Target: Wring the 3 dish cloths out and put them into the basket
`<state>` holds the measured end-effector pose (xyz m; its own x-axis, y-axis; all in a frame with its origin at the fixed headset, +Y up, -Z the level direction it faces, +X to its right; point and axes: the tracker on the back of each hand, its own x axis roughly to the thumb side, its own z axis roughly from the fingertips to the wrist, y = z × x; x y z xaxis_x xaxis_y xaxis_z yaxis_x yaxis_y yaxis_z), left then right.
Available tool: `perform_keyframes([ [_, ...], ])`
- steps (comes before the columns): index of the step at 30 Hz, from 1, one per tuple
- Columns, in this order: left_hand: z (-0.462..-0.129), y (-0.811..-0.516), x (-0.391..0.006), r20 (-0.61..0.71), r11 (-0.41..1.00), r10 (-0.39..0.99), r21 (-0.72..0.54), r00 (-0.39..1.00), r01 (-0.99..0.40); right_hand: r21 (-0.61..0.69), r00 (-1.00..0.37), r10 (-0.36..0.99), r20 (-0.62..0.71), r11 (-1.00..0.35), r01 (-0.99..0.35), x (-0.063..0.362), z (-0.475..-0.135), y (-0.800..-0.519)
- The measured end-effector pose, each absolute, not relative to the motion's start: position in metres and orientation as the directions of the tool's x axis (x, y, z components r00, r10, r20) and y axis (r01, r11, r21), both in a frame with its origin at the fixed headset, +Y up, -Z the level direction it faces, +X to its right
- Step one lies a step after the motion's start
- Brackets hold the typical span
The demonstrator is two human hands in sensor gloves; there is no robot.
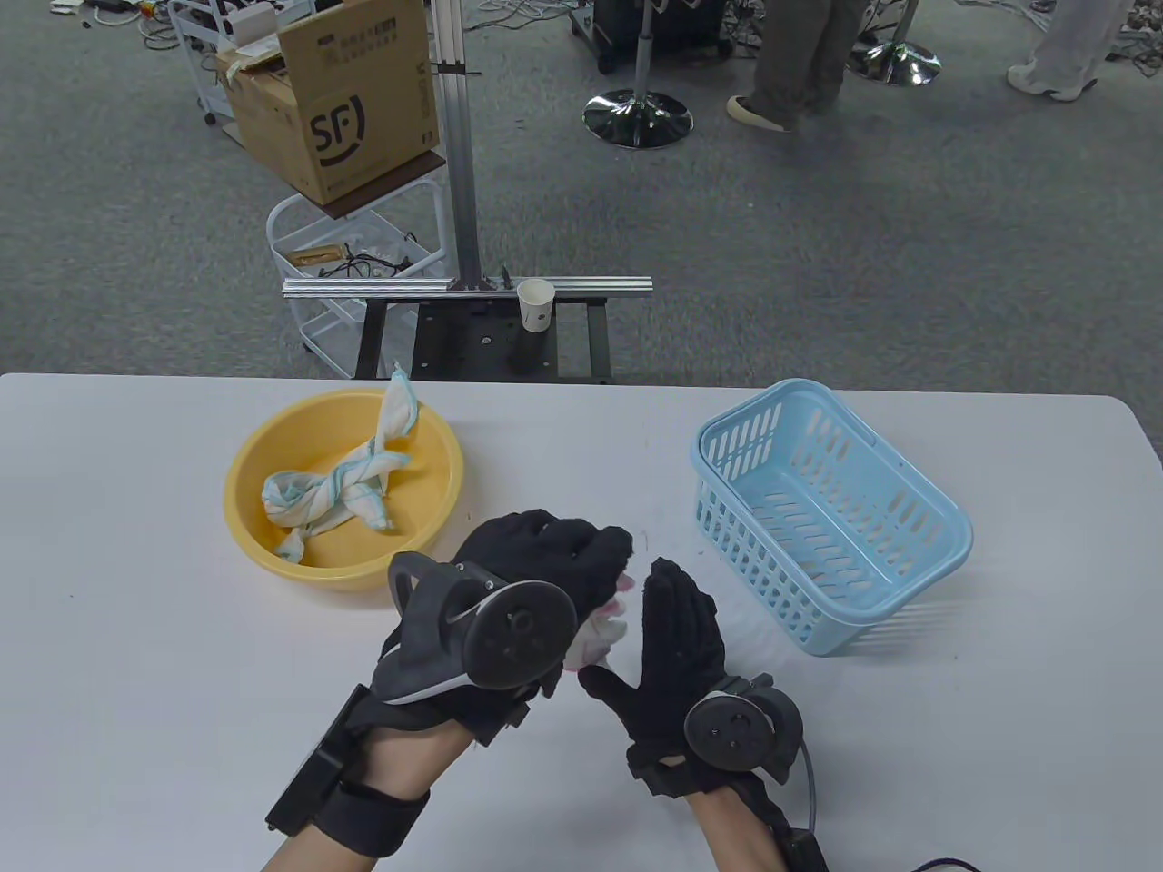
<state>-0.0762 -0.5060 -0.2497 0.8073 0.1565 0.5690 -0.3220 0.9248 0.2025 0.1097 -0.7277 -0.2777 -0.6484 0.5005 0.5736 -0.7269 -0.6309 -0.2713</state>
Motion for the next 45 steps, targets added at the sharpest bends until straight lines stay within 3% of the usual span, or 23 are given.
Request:
perform_keyframes([
  [10,-0.221,-0.513,-0.059,0.657,0.927,0.148,0.168,0.739,-0.336,-0.386,-0.551,0.643,0.533,-0.394,-0.834,0.129,-0.276,-0.721],
  [20,-0.219,-0.542,-0.092,0.599,0.901,0.212,0.187,0.773,-0.392,-0.331,-0.282,0.885,0.370,-0.158,-0.930,0.150,-0.288,-0.739],
  [27,-0.246,-0.586,-0.128,0.445,0.836,0.363,0.232,0.819,-0.497,-0.362,-0.170,0.919,0.356,-0.032,-0.932,0.158,-0.289,-0.739],
  [32,-0.272,-0.624,-0.138,0.341,0.820,0.489,0.134,0.803,-0.556,-0.397,-0.113,0.932,0.343,0.035,-0.917,0.164,-0.288,-0.741],
  [39,-0.291,-0.688,-0.134,0.260,0.785,0.600,-0.010,0.756,-0.620,-0.371,0.088,0.949,0.302,0.202,-0.906,0.166,-0.290,-0.750],
  [45,-0.300,-0.726,-0.132,0.177,0.752,0.659,-0.146,0.731,-0.643,-0.368,0.118,0.952,0.282,0.221,-0.903,0.169,-0.291,-0.752],
])
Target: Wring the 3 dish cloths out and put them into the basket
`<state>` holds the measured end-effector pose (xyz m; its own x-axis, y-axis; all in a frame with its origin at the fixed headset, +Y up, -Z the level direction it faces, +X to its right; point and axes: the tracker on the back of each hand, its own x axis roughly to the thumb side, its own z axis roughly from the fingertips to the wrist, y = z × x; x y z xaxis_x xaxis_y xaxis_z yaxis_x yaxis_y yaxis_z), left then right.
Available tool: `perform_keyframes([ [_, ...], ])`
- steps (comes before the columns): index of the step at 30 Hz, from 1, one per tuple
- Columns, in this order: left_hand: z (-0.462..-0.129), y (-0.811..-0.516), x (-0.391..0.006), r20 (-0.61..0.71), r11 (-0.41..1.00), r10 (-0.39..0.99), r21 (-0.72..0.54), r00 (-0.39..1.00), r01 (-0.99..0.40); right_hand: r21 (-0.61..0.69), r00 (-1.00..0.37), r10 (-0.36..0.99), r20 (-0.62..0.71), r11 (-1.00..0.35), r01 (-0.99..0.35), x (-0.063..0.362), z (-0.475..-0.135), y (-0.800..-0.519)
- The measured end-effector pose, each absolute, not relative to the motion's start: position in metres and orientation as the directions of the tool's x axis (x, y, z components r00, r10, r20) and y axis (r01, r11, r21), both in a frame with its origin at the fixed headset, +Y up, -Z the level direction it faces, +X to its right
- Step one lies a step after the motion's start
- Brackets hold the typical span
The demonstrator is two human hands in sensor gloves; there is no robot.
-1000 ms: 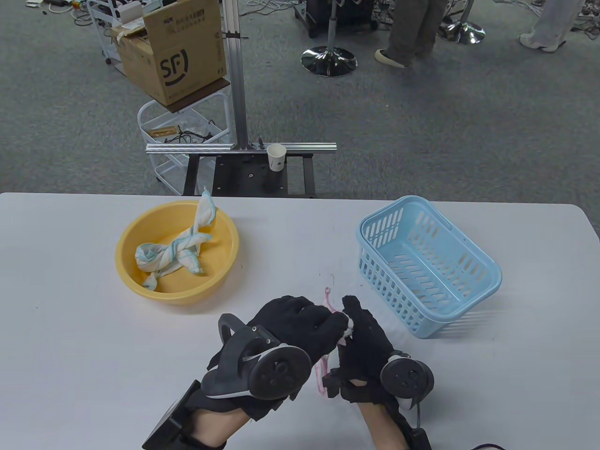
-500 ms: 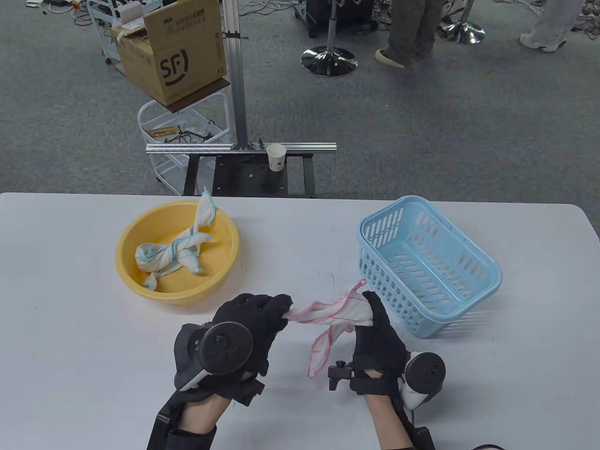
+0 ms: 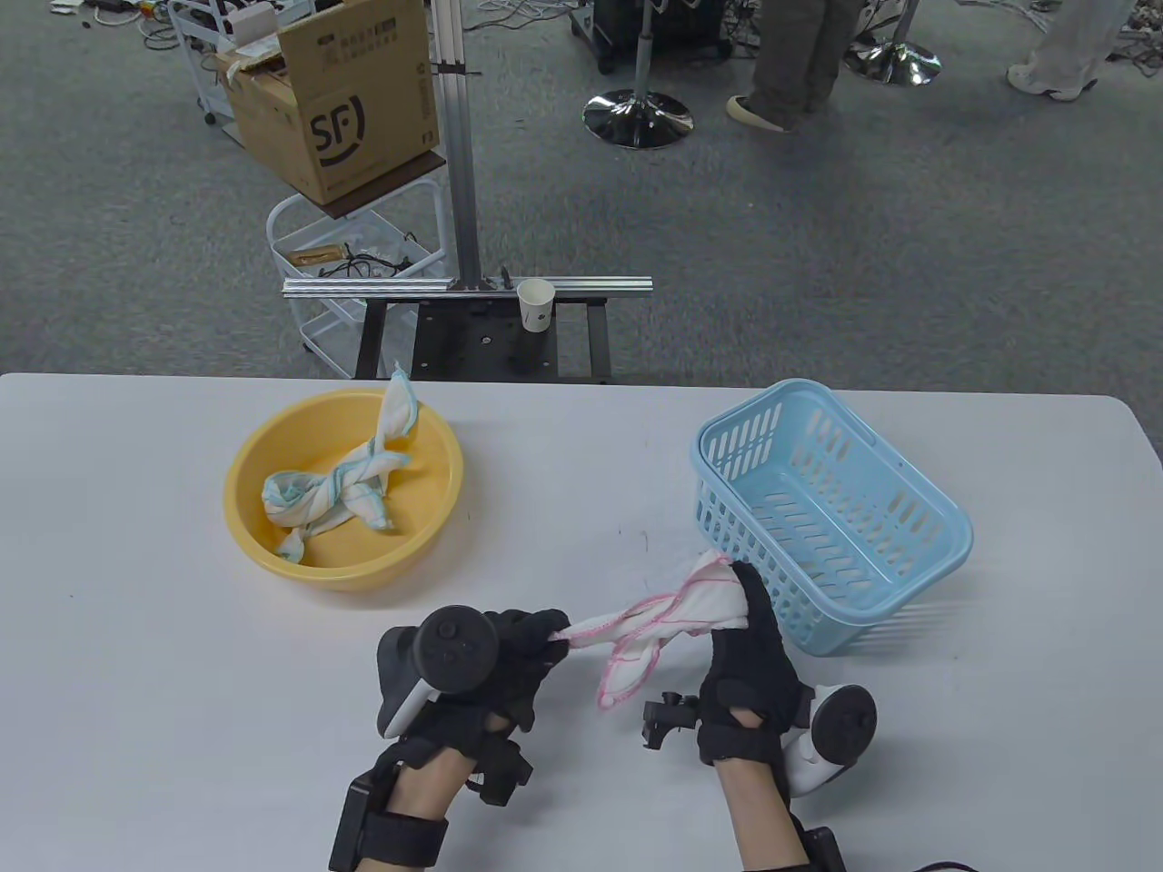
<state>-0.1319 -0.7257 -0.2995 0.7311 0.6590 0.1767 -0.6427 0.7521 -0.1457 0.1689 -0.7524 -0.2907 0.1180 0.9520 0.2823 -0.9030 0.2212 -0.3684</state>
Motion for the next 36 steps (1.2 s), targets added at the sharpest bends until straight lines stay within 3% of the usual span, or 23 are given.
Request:
perform_keyframes([
  [4,-0.301,-0.747,-0.136,0.107,0.721,0.686,-0.240,0.720,-0.651,-0.375,0.046,0.955,0.292,0.158,-0.914,0.168,-0.292,-0.753],
  [9,-0.299,-0.759,-0.163,0.033,0.704,0.697,-0.223,0.716,-0.675,-0.372,0.011,0.952,0.307,0.131,-0.919,0.169,-0.291,-0.750],
  [11,-0.299,-0.759,-0.175,0.029,0.661,0.742,-0.198,0.670,-0.724,-0.350,0.006,0.952,0.305,0.117,-0.930,0.167,-0.292,-0.750],
  [14,-0.300,-0.759,-0.183,0.008,0.443,0.890,-0.254,0.456,-0.860,-0.273,0.005,0.956,0.295,0.089,-0.958,0.158,-0.294,-0.750],
  [17,-0.301,-0.765,-0.172,-0.054,0.189,0.972,-0.410,0.231,-0.892,-0.177,-0.005,0.955,0.296,0.050,-0.983,0.144,-0.294,-0.748],
  [21,-0.300,-0.773,-0.143,-0.118,0.058,0.976,-0.676,0.185,-0.735,-0.067,0.007,0.955,0.297,0.029,-0.997,0.128,-0.290,-0.744],
  [25,-0.296,-0.780,-0.121,-0.191,-0.062,0.972,-0.773,0.139,-0.631,-0.001,-0.019,0.952,0.306,-0.019,-1.000,0.117,-0.287,-0.742],
  [36,-0.301,-0.790,-0.118,-0.248,-0.116,0.964,-0.709,0.092,-0.696,-0.017,-0.164,0.918,0.361,-0.170,-0.985,0.112,-0.285,-0.741],
])
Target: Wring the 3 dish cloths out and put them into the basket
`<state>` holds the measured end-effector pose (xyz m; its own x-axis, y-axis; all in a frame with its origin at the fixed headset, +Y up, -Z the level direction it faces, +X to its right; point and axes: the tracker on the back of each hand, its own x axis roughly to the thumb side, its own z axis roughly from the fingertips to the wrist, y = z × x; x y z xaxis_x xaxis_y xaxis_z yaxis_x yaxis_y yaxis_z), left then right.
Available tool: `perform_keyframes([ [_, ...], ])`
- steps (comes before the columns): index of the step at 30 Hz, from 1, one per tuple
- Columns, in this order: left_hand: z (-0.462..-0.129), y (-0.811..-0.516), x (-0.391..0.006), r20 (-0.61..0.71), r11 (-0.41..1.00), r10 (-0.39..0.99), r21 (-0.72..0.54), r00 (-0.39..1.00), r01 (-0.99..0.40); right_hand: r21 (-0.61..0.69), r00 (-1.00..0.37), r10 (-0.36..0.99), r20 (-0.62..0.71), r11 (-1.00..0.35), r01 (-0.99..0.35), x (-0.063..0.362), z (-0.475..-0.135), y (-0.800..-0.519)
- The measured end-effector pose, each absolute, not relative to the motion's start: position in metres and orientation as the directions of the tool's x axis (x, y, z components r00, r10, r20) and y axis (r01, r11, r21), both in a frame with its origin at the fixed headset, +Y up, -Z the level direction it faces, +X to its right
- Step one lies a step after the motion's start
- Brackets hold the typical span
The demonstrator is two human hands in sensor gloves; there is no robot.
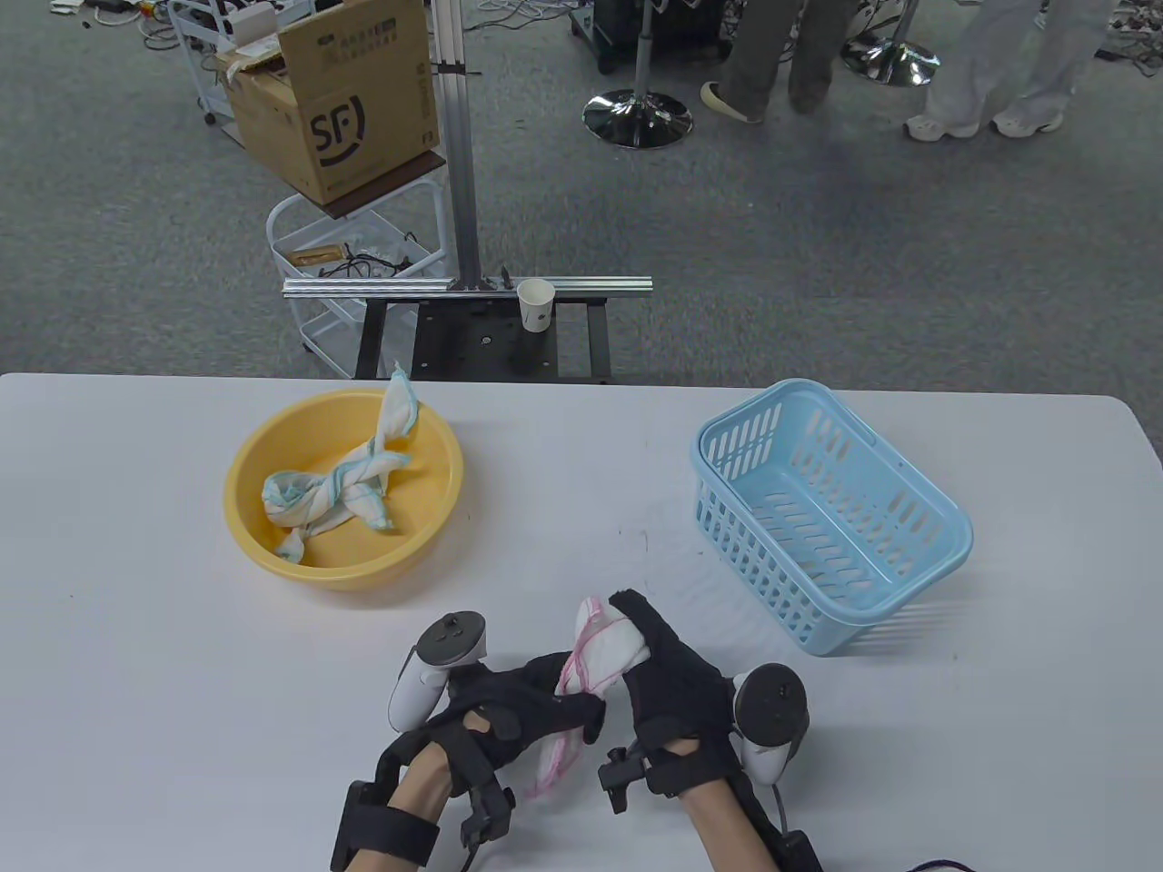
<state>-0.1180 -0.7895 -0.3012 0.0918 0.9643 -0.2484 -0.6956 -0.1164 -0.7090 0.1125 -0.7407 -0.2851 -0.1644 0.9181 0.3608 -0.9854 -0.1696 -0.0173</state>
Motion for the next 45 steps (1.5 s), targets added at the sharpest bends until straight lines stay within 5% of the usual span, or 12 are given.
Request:
perform_keyframes([
  [5,-0.302,-0.777,-0.128,-0.184,0.063,0.954,-0.649,0.237,-0.758,-0.061,-0.343,0.826,0.447,-0.354,-0.933,0.108,-0.281,-0.734],
  [8,-0.301,-0.766,-0.134,-0.090,0.291,0.905,-0.580,0.415,-0.761,-0.098,-0.500,0.694,0.518,-0.533,-0.841,0.101,-0.278,-0.731],
  [14,-0.295,-0.748,-0.134,0.084,0.618,0.754,-0.425,0.651,-0.661,-0.027,-0.572,0.622,0.535,-0.664,-0.747,0.090,-0.278,-0.731],
  [23,-0.288,-0.730,-0.136,0.259,0.811,0.585,-0.199,0.769,-0.550,0.223,-0.328,0.907,0.265,-0.389,-0.894,0.107,-0.296,-0.752],
  [32,-0.285,-0.730,-0.135,0.287,0.805,0.593,-0.215,0.752,-0.553,0.470,-0.093,0.995,-0.038,-0.065,-0.880,0.115,-0.301,-0.769],
  [38,-0.284,-0.733,-0.126,0.330,0.811,0.581,-0.314,0.744,-0.494,0.447,-0.010,0.995,-0.094,0.033,-0.894,0.116,-0.302,-0.773],
  [45,-0.284,-0.736,-0.124,0.322,0.822,0.568,-0.260,0.757,-0.507,0.377,0.002,0.992,-0.128,0.050,-0.925,0.121,-0.303,-0.779],
])
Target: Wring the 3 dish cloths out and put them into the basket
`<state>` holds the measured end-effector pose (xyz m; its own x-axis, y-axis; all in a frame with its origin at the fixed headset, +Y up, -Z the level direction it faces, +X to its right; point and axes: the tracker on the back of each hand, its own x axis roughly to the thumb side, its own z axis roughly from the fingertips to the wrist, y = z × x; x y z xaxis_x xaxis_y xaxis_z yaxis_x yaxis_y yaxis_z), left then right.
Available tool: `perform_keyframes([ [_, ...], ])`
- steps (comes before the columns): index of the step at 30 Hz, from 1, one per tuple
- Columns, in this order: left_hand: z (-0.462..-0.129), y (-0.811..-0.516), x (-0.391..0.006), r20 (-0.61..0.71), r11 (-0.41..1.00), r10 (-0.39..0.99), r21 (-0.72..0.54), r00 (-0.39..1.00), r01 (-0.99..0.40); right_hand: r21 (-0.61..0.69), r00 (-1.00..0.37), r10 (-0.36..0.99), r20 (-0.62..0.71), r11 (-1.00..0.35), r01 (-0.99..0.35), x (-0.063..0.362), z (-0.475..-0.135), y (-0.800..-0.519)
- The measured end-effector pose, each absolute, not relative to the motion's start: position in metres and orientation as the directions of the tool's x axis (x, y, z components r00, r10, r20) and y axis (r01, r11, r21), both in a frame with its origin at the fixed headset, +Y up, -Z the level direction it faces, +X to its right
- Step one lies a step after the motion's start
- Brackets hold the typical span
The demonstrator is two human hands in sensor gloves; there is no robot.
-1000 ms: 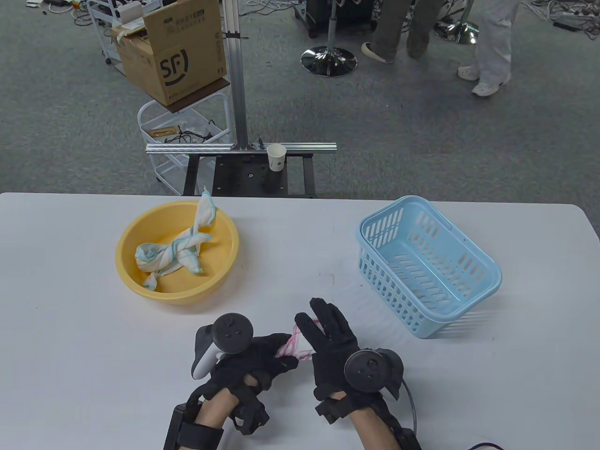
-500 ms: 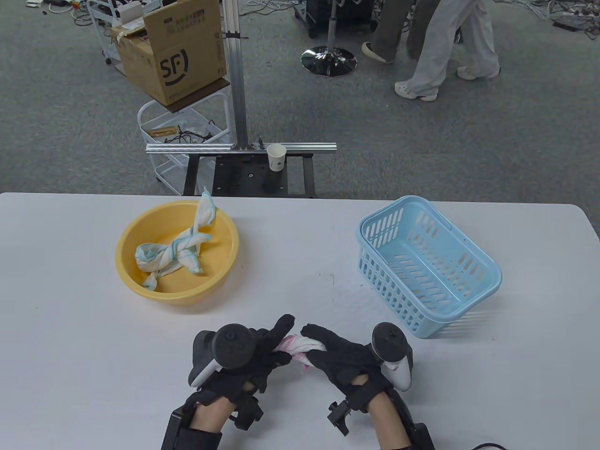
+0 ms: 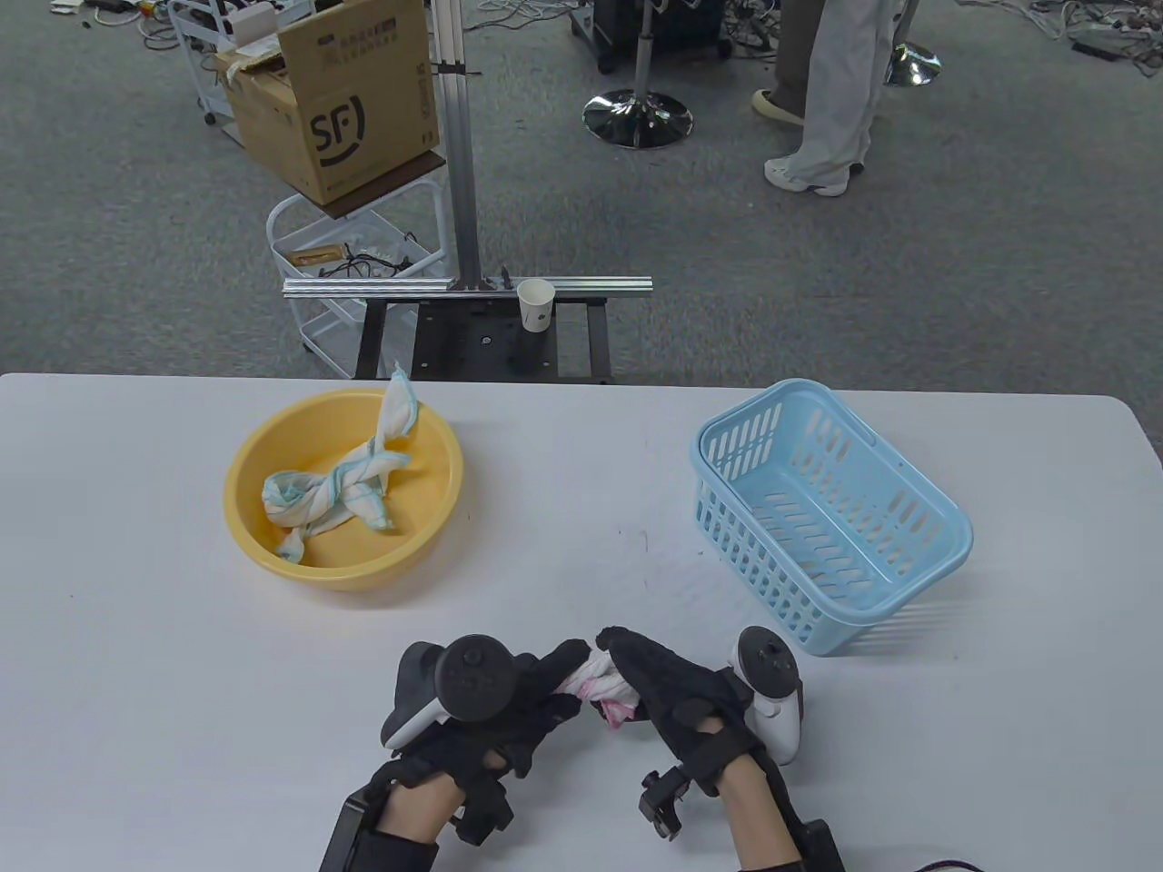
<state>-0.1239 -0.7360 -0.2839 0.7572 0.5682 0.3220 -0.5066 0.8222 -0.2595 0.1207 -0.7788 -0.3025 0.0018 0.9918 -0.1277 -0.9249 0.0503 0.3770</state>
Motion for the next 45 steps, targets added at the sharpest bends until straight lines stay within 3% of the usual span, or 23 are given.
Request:
perform_keyframes([
  [7,-0.292,-0.741,-0.147,0.174,0.656,0.755,-0.232,0.632,-0.719,0.272,0.110,0.990,-0.086,0.130,-0.954,0.123,-0.301,-0.775],
  [10,-0.296,-0.748,-0.159,0.075,0.513,0.856,-0.243,0.511,-0.823,0.236,0.032,0.999,0.013,0.028,-0.971,0.120,-0.300,-0.769],
  [14,-0.300,-0.758,-0.172,-0.081,0.220,0.965,-0.270,0.250,-0.937,0.142,-0.205,0.947,0.246,-0.245,-0.959,0.115,-0.294,-0.754],
  [16,-0.302,-0.762,-0.176,-0.138,0.098,0.980,-0.281,0.141,-0.955,0.079,-0.335,0.870,0.361,-0.387,-0.919,0.109,-0.288,-0.744],
  [20,-0.301,-0.772,-0.177,-0.243,-0.138,0.968,-0.296,-0.065,-0.945,-0.083,-0.663,0.490,0.565,-0.766,-0.637,0.092,-0.276,-0.730],
  [22,-0.301,-0.775,-0.173,-0.288,-0.237,0.947,-0.332,-0.141,-0.913,-0.138,-0.724,0.341,0.600,-0.847,-0.513,0.085,-0.273,-0.727],
  [25,-0.298,-0.778,-0.158,-0.378,-0.410,0.890,-0.422,-0.254,-0.809,-0.210,-0.758,0.227,0.611,-0.877,-0.432,0.078,-0.272,-0.726],
  [30,-0.291,-0.775,-0.131,-0.445,-0.473,0.866,-0.579,-0.229,-0.665,-0.378,-0.795,0.082,0.601,-0.847,-0.373,0.081,-0.270,-0.722],
  [38,-0.282,-0.774,-0.107,-0.449,-0.428,0.889,-0.748,-0.087,-0.508,-0.510,-0.727,-0.020,0.686,-0.726,-0.461,0.082,-0.258,-0.707],
  [45,-0.283,-0.771,-0.110,-0.391,-0.332,0.920,-0.775,-0.006,-0.538,-0.550,-0.714,-0.051,0.699,-0.677,-0.490,0.080,-0.252,-0.699],
])
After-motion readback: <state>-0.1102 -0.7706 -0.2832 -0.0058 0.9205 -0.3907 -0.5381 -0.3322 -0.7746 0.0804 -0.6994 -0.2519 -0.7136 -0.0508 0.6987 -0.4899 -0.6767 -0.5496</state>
